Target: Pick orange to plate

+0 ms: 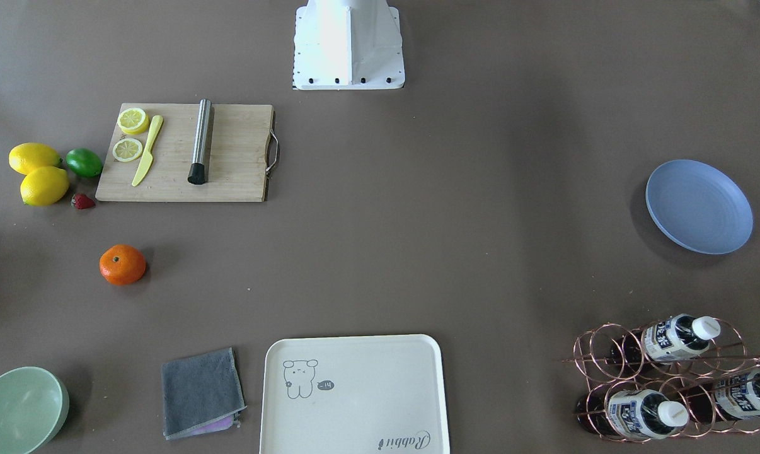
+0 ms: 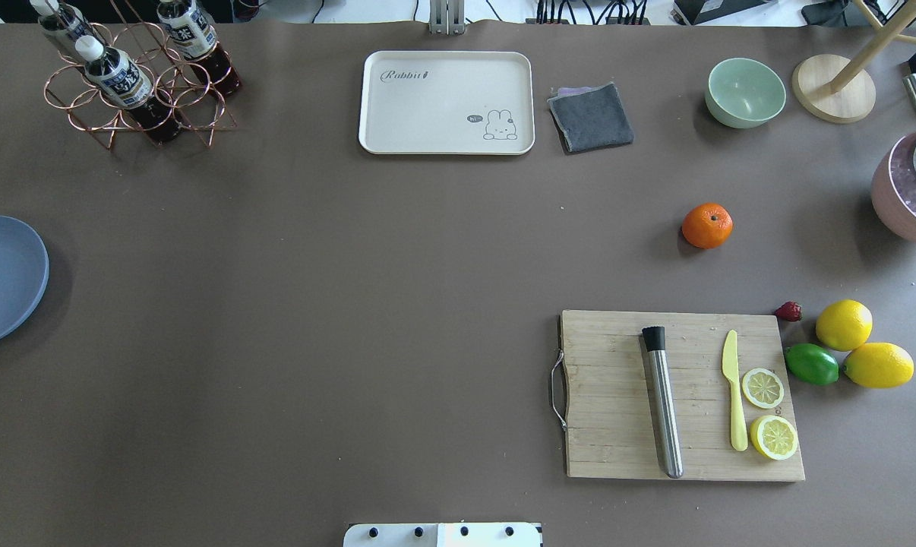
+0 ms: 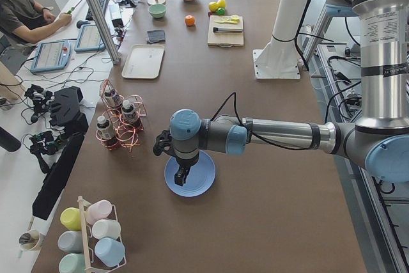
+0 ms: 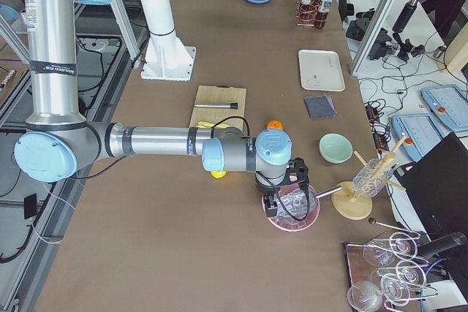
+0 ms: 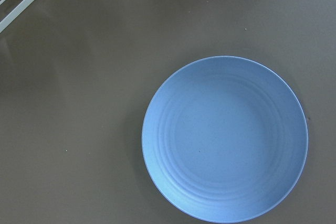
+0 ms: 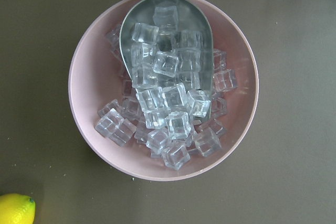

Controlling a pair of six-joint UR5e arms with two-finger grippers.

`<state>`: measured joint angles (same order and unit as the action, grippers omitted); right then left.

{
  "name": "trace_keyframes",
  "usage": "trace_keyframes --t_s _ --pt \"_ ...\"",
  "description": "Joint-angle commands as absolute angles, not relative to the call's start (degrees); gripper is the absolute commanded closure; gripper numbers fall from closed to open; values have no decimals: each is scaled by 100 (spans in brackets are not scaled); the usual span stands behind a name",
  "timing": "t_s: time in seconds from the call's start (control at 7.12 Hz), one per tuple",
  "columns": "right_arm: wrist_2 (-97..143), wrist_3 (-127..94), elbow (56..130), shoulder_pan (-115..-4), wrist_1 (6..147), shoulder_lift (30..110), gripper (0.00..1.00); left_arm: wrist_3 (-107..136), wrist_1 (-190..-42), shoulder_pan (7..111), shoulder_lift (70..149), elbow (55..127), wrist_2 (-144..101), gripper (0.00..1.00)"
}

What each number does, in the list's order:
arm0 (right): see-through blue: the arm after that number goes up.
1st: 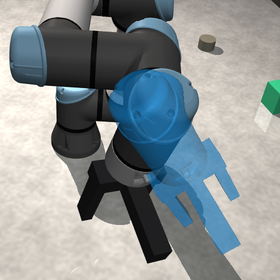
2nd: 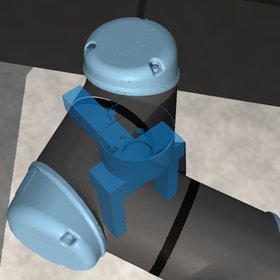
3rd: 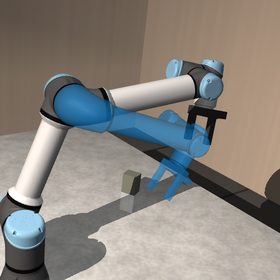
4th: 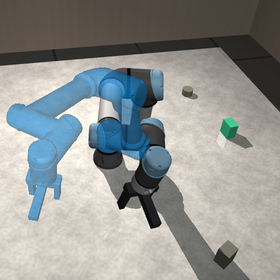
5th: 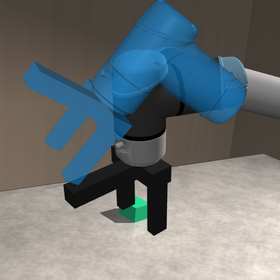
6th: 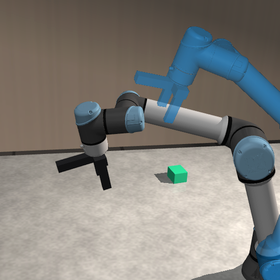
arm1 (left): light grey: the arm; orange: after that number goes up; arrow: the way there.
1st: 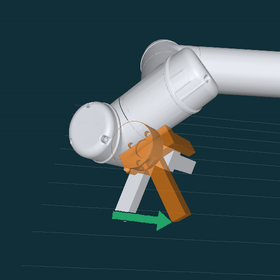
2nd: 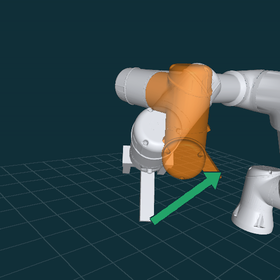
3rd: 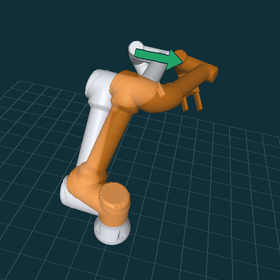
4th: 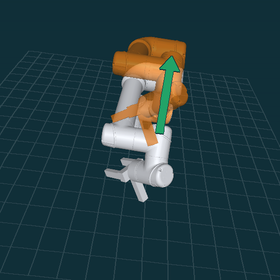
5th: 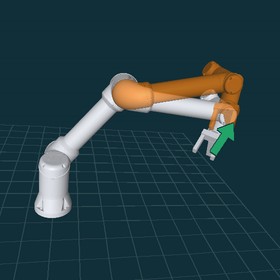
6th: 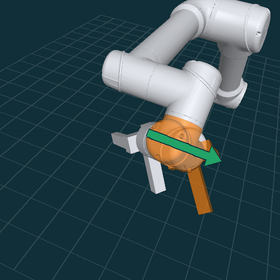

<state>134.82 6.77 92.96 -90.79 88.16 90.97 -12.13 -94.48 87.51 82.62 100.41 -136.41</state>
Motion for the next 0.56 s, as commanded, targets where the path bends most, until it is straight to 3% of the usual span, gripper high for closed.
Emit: trace_keyframes --t_s 0.0,0.42 --pt "13482 668 9299 -9070 8815 9097 0 -1222 -9448 8745 8270 10037 -13632 2" --pt "13491 642 9281 -9070 8815 9097 0 -1213 -9448 8745 8262 10037 -13641 2"
